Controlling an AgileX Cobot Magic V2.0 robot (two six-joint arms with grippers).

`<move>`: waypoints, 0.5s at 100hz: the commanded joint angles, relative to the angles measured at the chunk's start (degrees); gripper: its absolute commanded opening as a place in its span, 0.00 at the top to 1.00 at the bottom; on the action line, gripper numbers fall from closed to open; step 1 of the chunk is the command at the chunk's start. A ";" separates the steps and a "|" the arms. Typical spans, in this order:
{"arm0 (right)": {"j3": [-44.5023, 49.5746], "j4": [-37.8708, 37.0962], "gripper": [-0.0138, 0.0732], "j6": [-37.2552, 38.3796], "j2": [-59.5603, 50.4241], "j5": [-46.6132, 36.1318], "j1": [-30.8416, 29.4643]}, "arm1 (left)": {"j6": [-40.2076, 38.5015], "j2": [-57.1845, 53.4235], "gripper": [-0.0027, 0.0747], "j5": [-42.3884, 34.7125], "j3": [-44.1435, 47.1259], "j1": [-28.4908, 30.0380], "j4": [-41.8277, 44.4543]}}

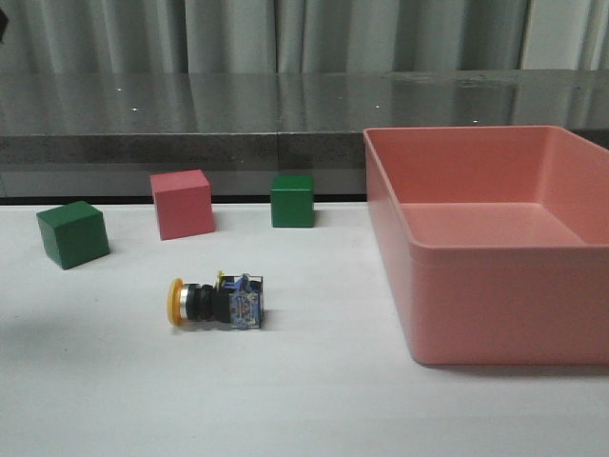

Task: Place and stand button with both arms
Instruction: 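Move the left gripper down toward the lying button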

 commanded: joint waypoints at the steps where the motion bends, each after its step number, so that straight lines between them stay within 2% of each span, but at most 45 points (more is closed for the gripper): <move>1: -1.69 0.39 0.91 -0.08 0.18 -4.80 -0.37 | 4.66 1.11 0.25 -8.00 -1.95 -2.60 -0.71; 26: -1.69 0.39 0.91 -0.08 0.18 -4.80 -0.37 | 7.72 9.54 0.25 -12.97 -1.95 -9.02 0.01; 50: -1.69 0.39 0.91 -0.08 0.18 -4.39 -0.37 | 7.72 14.61 0.25 -8.38 -2.27 -10.35 -1.02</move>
